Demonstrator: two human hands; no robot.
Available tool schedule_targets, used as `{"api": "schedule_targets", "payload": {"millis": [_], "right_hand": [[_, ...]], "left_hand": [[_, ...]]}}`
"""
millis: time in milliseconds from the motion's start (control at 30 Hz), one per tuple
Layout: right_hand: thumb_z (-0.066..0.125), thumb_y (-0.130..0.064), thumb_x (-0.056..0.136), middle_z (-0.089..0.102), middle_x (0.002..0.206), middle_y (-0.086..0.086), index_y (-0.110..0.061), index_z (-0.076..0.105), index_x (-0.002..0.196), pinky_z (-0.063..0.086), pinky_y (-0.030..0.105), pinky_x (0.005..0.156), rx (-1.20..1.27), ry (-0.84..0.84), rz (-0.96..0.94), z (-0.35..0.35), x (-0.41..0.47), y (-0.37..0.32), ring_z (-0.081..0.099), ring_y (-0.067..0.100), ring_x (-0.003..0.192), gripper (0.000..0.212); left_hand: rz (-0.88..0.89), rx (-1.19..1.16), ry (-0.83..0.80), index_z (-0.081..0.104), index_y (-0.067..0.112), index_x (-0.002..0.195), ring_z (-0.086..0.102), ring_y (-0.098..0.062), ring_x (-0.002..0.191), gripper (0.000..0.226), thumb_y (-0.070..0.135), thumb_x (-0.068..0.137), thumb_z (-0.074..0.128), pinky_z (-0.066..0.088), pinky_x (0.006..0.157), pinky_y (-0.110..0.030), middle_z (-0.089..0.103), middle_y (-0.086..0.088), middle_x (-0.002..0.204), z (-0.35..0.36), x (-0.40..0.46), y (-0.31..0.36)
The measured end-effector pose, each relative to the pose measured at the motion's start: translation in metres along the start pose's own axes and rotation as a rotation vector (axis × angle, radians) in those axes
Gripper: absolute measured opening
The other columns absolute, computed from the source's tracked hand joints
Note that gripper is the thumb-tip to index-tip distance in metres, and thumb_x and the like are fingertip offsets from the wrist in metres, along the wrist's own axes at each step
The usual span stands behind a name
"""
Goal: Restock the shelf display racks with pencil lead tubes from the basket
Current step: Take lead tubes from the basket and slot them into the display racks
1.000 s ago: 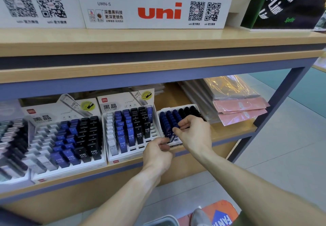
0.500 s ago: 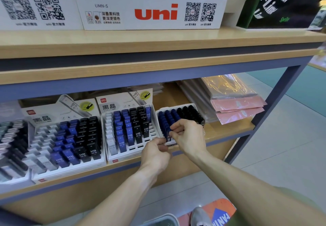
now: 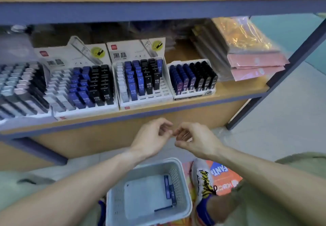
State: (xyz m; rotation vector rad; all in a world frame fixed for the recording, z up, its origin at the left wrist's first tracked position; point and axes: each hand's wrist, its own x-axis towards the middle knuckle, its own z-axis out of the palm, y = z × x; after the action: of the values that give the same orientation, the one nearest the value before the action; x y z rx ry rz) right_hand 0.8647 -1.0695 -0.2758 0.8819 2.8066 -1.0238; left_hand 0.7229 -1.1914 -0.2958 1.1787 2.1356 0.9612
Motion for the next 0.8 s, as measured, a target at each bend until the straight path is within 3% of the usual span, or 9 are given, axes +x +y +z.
{"api": "schedule_targets", "payload": {"millis": [100,167,367,433,500,633,800], "right_hand": [[0.073,-0.019,0.086,0.073,0.100,-0.006,-0.022,0.068,0.113,0.056,0.028,0.084,-0.028,-0.247,0.039,0.050,-0.028,0.016,0.069,0.010,0.090,0.027],[0.069,-0.015,0.088,0.072,0.109,-0.003,-0.018,0.067,0.119,0.054,0.026,0.091,-0.055,-0.352,0.107,0.086,-0.039,0.028,0.069,0.014,0.098,0.031],[0.063,-0.009,0.094,0.067,0.127,0.009,-0.007,0.063,0.129,0.050,0.032,0.101,0.004,-0.468,0.429,0.184,-0.032,0.057,0.063,0.025,0.117,0.035],[0.057,-0.005,0.095,0.063,0.134,0.015,0.000,0.060,0.132,0.049,0.030,0.098,-0.026,-0.513,0.466,0.215,-0.026,0.061,0.061,0.028,0.123,0.037],[0.053,-0.002,0.097,0.054,0.144,0.016,-0.002,0.051,0.143,0.047,0.030,0.102,-0.071,-0.559,0.475,0.238,-0.021,0.061,0.054,0.029,0.132,0.046],[0.053,0.002,0.096,0.051,0.144,0.019,-0.002,0.043,0.145,0.047,0.039,0.107,-0.249,-0.630,0.401,0.262,-0.007,0.071,0.053,0.033,0.131,0.051],[0.051,0.000,0.097,0.047,0.143,0.022,0.001,0.043,0.141,0.046,0.047,0.105,-0.655,-0.798,0.005,0.278,0.008,0.100,0.048,0.040,0.130,0.045]], "left_hand": [[-0.048,0.125,-0.151,0.070,0.027,0.114,0.066,-0.007,0.092,0.019,0.028,0.097,0.065,0.051,0.084,-0.023,0.070,0.010,0.104,0.018,-0.035,-0.037],[-0.169,0.131,-0.227,0.069,0.026,0.114,0.066,-0.011,0.091,0.018,0.029,0.098,0.063,0.051,0.086,-0.027,0.071,0.008,0.105,0.036,-0.057,-0.070],[-0.640,-0.104,-0.303,0.062,0.020,0.124,0.064,-0.021,0.096,0.024,0.025,0.101,0.058,0.049,0.081,-0.027,0.062,-0.001,0.104,0.101,-0.091,-0.152],[-0.709,-0.123,-0.307,0.063,0.018,0.125,0.062,-0.021,0.085,0.026,0.021,0.099,0.058,0.047,0.073,-0.025,0.063,-0.002,0.099,0.123,-0.095,-0.172],[-0.709,-0.113,-0.354,0.064,0.016,0.128,0.060,-0.020,0.083,0.030,0.016,0.099,0.056,0.047,0.075,-0.026,0.064,-0.004,0.100,0.143,-0.097,-0.187],[-0.653,-0.030,-0.545,0.062,0.018,0.134,0.061,-0.021,0.116,0.034,0.016,0.102,0.048,0.045,0.093,-0.022,0.063,-0.004,0.132,0.172,-0.099,-0.209],[-0.616,0.045,-0.720,0.060,0.023,0.137,0.055,-0.023,0.130,0.035,0.018,0.105,0.048,0.040,0.111,-0.027,0.056,-0.002,0.146,0.195,-0.102,-0.236]]}}
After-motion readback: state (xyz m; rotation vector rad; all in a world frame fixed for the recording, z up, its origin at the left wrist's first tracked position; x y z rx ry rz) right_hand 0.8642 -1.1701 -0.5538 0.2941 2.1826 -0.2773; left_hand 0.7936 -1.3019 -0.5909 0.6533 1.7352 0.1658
